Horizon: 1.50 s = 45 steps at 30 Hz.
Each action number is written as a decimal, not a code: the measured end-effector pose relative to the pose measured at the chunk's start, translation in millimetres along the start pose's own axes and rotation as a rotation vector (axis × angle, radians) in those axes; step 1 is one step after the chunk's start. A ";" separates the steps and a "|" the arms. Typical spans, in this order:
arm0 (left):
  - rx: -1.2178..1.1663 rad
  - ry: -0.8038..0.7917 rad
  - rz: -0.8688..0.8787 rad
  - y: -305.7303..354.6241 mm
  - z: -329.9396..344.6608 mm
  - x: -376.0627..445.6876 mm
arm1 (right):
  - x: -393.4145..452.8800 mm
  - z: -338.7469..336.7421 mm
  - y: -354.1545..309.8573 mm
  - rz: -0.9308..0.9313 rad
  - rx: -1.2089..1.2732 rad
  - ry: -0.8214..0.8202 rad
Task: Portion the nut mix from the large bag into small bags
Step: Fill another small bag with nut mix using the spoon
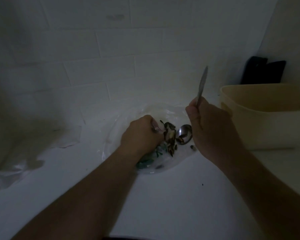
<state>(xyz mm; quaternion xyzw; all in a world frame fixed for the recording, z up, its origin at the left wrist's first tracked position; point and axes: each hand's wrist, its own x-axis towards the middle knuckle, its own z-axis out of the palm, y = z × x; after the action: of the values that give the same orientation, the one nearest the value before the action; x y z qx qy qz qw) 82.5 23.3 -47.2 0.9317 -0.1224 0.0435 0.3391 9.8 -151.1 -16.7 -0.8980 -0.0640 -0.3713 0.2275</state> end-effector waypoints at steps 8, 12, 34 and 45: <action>-0.327 0.215 0.043 10.2 -5.7 2.0 | -4.5 -1.9 5.7 0.093 0.093 0.025; -0.410 0.229 0.047 13.9 -2.5 0.9 | -3.6 0.6 7.6 0.153 0.136 0.021; -0.555 0.183 -0.025 15.3 11.6 4.8 | -4.3 4.1 5.8 0.101 0.108 -0.075; -0.420 0.094 -0.063 8.3 -4.7 4.6 | -1.4 20.9 41.6 0.599 0.589 0.097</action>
<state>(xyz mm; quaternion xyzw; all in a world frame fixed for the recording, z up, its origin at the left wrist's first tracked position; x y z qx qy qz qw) 84.9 19.2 -37.7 0.8410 -0.0837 0.0500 0.5322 33.9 -178.5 -45.6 -0.7549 0.1071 -0.2967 0.5751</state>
